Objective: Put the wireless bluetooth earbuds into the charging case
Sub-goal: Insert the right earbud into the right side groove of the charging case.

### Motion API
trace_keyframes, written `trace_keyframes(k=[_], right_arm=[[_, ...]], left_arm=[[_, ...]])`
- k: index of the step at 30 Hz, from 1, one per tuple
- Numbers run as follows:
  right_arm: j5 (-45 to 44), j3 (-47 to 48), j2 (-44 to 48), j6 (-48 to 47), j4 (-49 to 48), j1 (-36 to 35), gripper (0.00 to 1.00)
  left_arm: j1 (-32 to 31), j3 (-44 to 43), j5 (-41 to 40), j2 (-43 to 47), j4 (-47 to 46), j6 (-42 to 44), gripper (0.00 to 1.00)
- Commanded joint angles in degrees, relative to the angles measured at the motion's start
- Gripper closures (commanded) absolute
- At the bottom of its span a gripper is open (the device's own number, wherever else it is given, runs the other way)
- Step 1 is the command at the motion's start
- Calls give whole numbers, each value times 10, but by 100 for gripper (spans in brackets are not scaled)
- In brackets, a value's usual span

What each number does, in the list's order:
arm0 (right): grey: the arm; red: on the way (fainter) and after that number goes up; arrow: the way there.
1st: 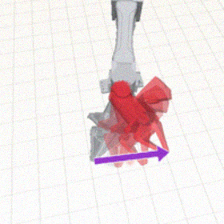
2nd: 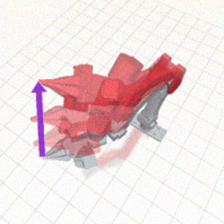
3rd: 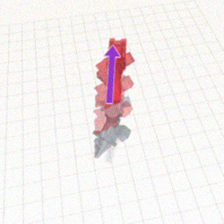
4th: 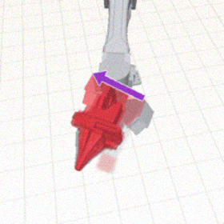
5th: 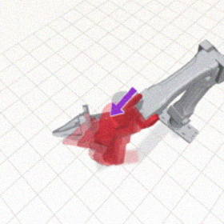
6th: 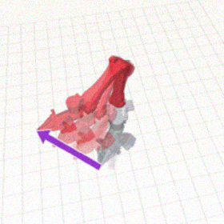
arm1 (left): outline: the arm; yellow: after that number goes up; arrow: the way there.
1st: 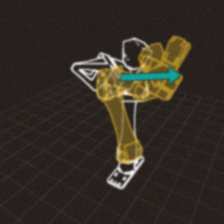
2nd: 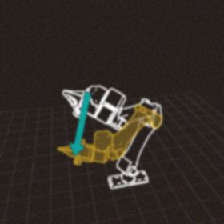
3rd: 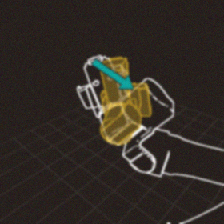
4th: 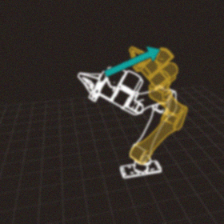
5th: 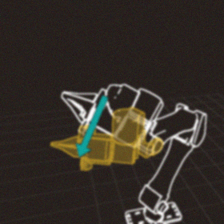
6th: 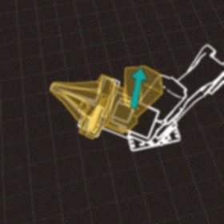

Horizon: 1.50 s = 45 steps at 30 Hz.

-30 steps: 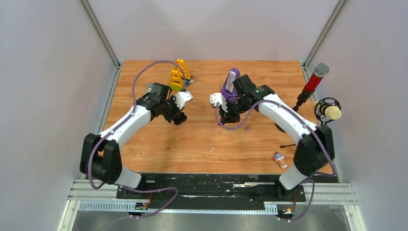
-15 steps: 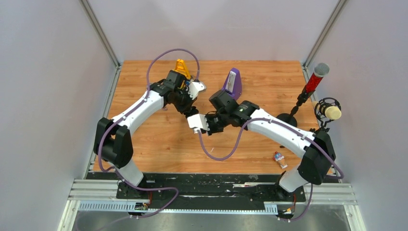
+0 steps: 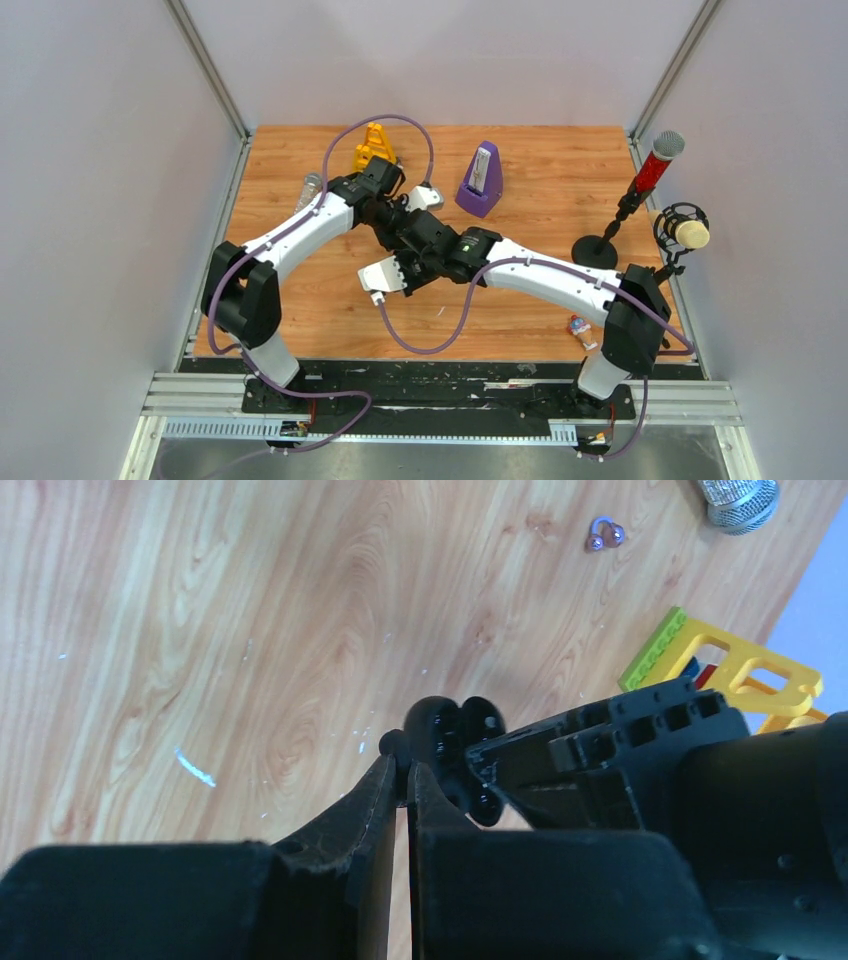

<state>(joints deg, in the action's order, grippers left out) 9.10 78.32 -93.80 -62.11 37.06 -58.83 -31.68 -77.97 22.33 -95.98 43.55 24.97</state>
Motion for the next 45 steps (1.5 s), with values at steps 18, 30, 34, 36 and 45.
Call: trace_keyframes(k=[18,30,34,36,45], right_arm=[[-73,-7,-33,-46,-79,-6,100],[-65,-12,-41,-37,-74,-5,100],[-55,-11,-40,-31,-68,-5,100],[-48,-4,-41,-25,-60,-5,100],[-37,0,-48,-19,-48,-6,100]], left_arm=[[-13,5,57,27,13,25,100],[-13,18,31,52,-6,24,100],[-13,19,28,54,-8,23,100],[-13,21,24,55,-11,24,100],[-14,25,15,61,-18,24,100]])
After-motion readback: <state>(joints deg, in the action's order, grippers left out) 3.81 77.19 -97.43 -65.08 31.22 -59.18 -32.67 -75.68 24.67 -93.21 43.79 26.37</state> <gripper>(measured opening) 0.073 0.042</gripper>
